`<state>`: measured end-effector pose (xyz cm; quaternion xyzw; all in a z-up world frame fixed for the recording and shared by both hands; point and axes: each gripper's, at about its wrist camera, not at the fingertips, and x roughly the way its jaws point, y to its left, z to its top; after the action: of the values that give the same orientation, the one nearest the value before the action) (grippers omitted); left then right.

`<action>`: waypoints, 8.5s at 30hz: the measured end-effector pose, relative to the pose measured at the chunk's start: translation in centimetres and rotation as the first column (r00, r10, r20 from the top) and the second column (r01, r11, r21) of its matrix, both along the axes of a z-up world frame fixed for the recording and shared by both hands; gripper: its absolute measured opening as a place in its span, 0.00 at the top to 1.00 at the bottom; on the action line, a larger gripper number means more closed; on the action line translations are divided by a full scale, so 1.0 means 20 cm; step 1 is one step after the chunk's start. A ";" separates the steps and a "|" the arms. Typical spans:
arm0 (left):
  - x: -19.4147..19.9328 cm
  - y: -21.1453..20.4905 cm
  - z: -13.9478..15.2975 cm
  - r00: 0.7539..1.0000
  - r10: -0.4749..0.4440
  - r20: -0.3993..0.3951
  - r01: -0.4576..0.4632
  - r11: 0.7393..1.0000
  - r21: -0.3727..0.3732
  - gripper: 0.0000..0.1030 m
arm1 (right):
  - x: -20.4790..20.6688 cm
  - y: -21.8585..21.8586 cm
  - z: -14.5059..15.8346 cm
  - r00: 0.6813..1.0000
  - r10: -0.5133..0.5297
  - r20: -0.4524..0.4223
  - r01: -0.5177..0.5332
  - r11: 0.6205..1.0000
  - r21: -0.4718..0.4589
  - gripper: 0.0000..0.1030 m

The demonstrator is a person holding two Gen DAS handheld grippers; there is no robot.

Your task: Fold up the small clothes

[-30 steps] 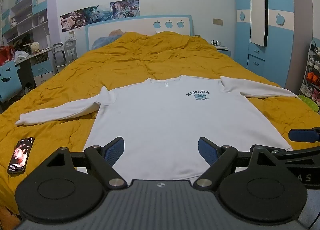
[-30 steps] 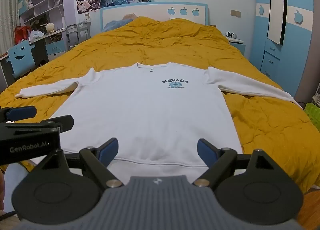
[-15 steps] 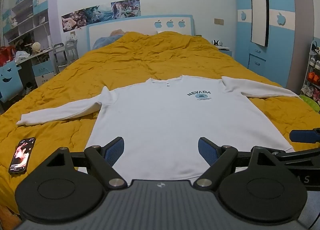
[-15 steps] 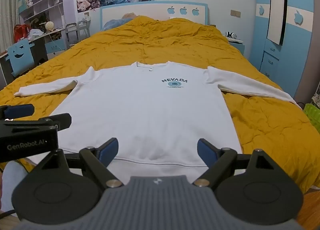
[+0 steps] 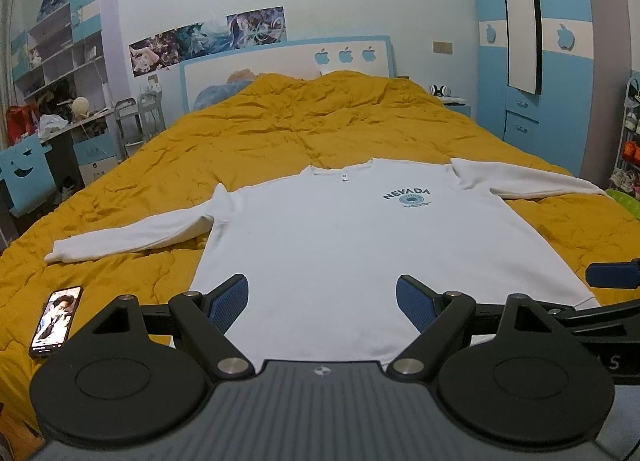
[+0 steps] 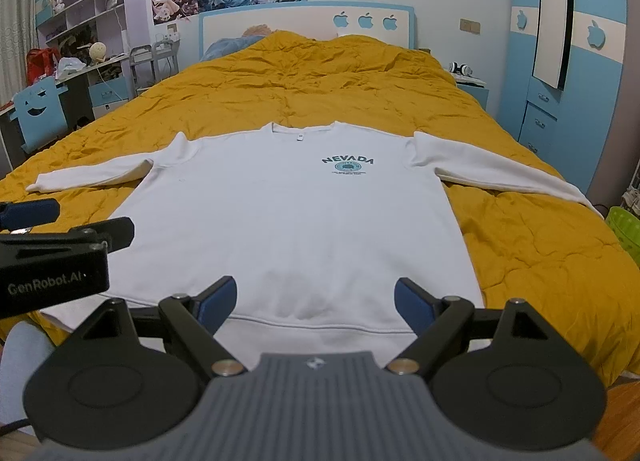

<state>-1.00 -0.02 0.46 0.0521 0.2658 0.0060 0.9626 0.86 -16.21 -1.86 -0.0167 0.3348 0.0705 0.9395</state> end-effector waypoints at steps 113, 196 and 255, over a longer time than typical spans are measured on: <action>0.96 2.08 -0.20 0.806 0.542 -0.237 -0.584 0.664 -0.467 0.14 | 1.34 -0.02 -0.15 0.997 0.072 -0.036 -0.071 0.997 0.037 0.20; 1.80 0.82 -0.44 0.952 -0.015 -0.307 -0.122 0.897 -0.424 0.49 | 1.82 0.09 -0.41 0.982 0.164 -0.095 -0.173 0.981 -0.091 0.52; 2.26 1.38 -0.61 0.952 0.209 -0.223 -0.292 0.841 -0.455 0.87 | 2.51 -0.54 -0.62 0.979 -0.126 -0.158 0.139 0.988 0.072 0.73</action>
<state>44.14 27.50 -11.68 -0.2246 0.3419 0.0613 0.9104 51.03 -27.04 -14.16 0.0503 0.4032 0.0225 0.9134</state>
